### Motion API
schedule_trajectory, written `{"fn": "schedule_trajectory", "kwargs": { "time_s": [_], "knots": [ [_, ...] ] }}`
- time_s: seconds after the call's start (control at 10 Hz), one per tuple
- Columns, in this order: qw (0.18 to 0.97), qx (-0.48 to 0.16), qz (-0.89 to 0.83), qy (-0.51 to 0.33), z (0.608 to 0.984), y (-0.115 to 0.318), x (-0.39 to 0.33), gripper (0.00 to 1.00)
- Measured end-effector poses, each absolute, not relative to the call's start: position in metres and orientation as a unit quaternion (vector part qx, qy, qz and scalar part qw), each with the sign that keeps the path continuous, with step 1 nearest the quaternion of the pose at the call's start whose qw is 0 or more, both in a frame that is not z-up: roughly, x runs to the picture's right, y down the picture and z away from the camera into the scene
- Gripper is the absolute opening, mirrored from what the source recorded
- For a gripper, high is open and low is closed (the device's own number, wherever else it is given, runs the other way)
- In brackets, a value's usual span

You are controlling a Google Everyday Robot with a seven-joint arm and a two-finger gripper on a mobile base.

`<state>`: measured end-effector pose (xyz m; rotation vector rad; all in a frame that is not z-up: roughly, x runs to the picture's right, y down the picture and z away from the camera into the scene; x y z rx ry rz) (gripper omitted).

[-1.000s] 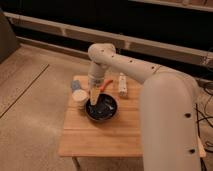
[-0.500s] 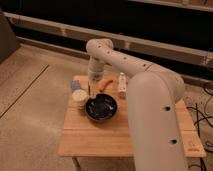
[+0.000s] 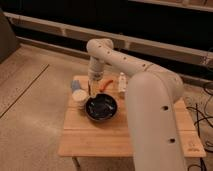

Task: Knock the eraser over

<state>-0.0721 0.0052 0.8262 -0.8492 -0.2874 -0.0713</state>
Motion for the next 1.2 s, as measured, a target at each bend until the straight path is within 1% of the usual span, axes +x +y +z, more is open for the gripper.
{"fn": "schedule_trajectory", "kwargs": {
  "time_s": [0.4, 0.7, 1.0, 1.2],
  "knots": [
    [0.897, -0.430, -0.001, -0.101, 0.857, 0.003, -0.041, 0.65],
    [0.887, -0.451, 0.003, -0.097, 0.879, 0.005, -0.047, 0.65],
    [0.888, -0.445, -0.025, -0.111, 0.899, -0.002, -0.064, 0.65],
    [0.893, -0.434, -0.041, -0.108, 0.905, -0.010, -0.066, 0.65]
  ]
}}
